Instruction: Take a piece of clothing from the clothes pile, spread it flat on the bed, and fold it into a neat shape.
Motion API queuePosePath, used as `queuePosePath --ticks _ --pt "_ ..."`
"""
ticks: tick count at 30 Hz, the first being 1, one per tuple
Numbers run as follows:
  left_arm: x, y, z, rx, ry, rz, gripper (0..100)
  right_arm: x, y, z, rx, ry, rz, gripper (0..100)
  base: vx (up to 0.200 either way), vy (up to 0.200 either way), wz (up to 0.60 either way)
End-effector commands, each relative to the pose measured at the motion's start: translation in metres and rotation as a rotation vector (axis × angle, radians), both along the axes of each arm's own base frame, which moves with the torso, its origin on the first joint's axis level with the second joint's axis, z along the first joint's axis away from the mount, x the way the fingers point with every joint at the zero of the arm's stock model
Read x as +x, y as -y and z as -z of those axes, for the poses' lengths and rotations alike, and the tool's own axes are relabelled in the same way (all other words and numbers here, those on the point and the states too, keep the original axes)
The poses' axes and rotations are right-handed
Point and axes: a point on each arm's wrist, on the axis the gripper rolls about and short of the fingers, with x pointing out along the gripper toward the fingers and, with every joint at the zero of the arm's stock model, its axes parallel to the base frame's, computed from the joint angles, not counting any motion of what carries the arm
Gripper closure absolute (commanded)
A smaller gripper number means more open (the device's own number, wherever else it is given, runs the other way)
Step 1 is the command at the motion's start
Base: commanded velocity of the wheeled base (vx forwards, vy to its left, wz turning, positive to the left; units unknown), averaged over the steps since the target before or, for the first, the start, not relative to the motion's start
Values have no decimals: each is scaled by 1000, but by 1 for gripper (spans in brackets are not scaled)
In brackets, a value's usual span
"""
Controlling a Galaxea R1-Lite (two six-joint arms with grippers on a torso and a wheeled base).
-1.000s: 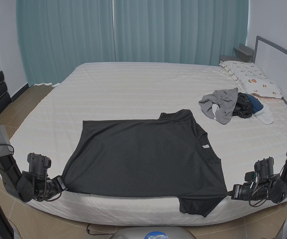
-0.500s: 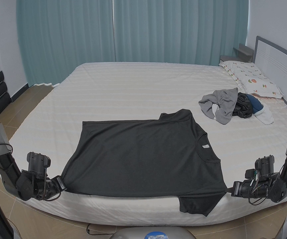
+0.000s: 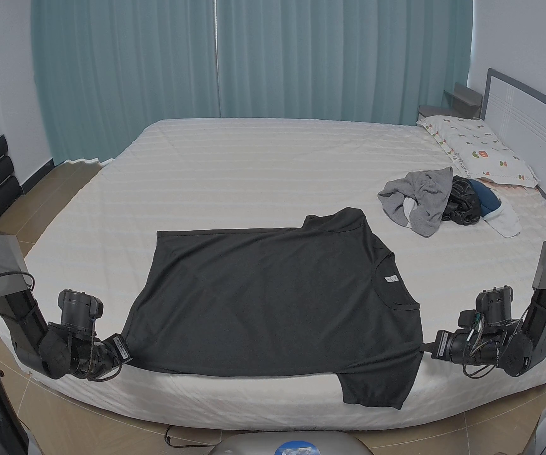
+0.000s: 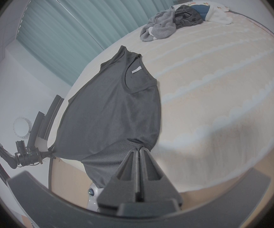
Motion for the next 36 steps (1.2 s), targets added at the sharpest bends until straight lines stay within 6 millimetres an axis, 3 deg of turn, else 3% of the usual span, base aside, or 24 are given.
queuePosePath --ticks 1,6,11,12,21,27,36 --pt "5 1 2 -13 3 -14 100 24 -2 2 4 43 0 100 0 0 0" --pt "6 2 4 -12 -3 -11 100 45 -4 5 15 81 9 100 0 0 0" --pt "6 2 4 -12 0 -11 100 51 -4 11 32 75 20 100 0 0 0" --pt "6 2 4 -12 -2 -11 100 50 -4 10 43 74 23 0 0 0 0" --pt "6 3 3 -19 0 -18 100 36 4 -9 150 79 -3 0 0 0 0" --pt "6 3 2 -19 6 -18 100 9 4 -4 153 26 -118 0 0 0 0" --pt "5 3 1 -20 9 -18 100 7 -8 9 142 -15 -174 0 0 0 0"
